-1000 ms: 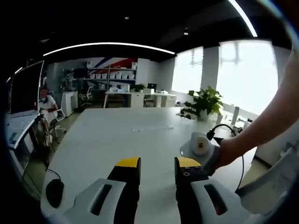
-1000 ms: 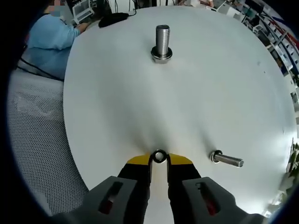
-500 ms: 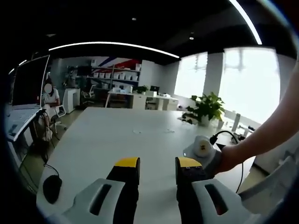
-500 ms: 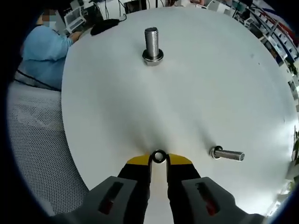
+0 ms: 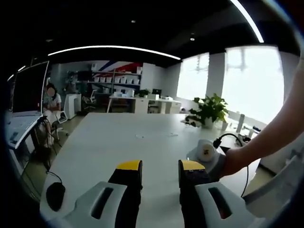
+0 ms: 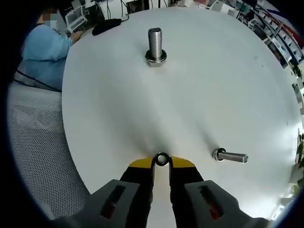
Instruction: Place the washer onto the threaded stud by aligning its center hole with the stud, sliding it down to the base, and recovering from edge contact or off-axis alignment until the washer reaches the visible bottom stop.
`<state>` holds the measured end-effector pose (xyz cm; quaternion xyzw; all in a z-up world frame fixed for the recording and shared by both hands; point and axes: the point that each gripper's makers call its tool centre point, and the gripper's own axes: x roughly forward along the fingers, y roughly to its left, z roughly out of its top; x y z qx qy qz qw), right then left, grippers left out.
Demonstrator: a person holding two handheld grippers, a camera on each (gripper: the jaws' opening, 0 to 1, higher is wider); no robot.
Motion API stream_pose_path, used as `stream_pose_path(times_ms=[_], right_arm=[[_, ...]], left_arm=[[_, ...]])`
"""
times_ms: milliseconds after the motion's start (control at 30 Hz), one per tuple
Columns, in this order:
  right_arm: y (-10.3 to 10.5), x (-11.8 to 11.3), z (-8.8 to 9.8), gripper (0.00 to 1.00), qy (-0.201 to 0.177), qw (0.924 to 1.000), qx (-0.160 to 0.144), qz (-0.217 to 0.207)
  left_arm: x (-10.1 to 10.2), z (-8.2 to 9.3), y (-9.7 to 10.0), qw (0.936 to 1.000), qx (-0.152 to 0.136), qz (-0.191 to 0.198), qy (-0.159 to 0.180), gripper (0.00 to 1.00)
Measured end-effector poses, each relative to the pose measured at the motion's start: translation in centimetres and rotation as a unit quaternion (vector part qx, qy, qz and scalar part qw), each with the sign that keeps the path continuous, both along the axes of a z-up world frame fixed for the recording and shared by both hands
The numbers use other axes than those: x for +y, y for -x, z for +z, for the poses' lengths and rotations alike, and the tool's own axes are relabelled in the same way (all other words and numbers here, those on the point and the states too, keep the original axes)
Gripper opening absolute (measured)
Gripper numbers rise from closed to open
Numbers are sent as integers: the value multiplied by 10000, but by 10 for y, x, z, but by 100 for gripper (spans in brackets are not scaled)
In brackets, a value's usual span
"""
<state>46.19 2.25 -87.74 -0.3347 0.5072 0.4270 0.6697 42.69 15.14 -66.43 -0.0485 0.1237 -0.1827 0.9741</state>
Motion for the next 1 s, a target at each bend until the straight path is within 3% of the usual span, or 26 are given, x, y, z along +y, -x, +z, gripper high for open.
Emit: stream_pose_path(times_ms=[1000], right_arm=[[-21, -13, 49, 13, -101, 9993, -346, 71]], left_arm=[[-6, -1, 1, 9998, -37, -118, -151, 29]])
